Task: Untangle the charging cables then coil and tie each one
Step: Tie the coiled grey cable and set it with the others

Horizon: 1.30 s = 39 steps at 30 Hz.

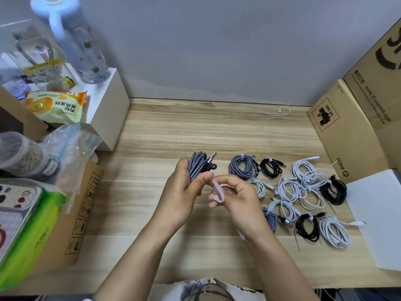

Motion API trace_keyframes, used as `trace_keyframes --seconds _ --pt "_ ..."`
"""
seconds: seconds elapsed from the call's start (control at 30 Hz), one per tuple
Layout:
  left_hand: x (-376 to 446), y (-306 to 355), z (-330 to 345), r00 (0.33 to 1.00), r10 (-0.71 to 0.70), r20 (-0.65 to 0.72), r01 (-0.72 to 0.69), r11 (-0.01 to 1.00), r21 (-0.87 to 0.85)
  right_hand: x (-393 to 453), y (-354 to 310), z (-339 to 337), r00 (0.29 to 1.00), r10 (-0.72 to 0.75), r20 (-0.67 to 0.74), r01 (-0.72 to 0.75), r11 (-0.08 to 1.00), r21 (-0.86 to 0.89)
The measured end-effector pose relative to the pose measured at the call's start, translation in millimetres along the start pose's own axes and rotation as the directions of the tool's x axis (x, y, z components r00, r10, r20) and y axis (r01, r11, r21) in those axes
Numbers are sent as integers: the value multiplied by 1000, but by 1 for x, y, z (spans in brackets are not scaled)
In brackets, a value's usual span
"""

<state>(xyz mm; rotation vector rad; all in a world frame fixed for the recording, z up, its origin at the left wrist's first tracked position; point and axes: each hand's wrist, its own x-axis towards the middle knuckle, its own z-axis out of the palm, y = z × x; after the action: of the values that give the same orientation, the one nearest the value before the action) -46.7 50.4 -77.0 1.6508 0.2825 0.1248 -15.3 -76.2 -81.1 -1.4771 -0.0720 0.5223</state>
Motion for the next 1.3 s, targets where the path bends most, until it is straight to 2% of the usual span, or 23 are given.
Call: trace_keyframes --seconds 0.1,0.2,0.27,0.33,0.4,0.5,0.6,0.67,0.77,0.87,1.0,1.1,1.2,1.3 --pt "2 5 -3 1000 -2 -11 1 997 -72 -2 -4 -1 999 48 -16 -48 998 29" --pt "4 8 -5 998 -61 25 65 957 -281 -3 -7 3 997 81 -21 -80 996 48" --pt "6 6 -8 992 -64 106 107 871 -480 -4 -10 4 996 84 -26 -82 993 87" --pt "8 5 -12 984 -63 166 158 737 -657 -5 -15 4 998 70 -12 -67 987 143" --pt "11 2 -15 984 -66 167 167 680 -714 -7 -19 5 999 52 -6 -51 986 160" --pt "11 2 -16 990 -65 122 131 728 -673 -11 -27 6 1000 26 14 -28 985 169" --pt "8 2 -12 996 -85 34 91 861 -501 -12 -30 8 999 36 -15 -32 972 231" --pt "4 2 -9 996 -87 18 86 907 -413 -13 -32 10 997 43 -70 -23 962 272" --pt "2 4 -7 994 -92 56 107 887 -448 -12 -32 12 990 39 -137 3 957 289" --pt "0 4 -5 989 -87 122 135 872 -470 -14 -31 13 994 6 -107 14 983 184" --pt "-4 7 -2 987 -45 154 106 903 -415 -13 -26 14 999 23 -37 -20 994 103" --pt "-4 8 -2 991 -23 131 69 930 -361 -12 -19 13 997 68 31 -70 997 45" --pt "-1 5 -6 999 -9 54 24 958 -286 -11 -14 8 997 50 65 -53 997 48" --pt "-1 6 -10 999 -38 24 43 950 -308 -10 -14 7 998 23 53 -26 998 53"
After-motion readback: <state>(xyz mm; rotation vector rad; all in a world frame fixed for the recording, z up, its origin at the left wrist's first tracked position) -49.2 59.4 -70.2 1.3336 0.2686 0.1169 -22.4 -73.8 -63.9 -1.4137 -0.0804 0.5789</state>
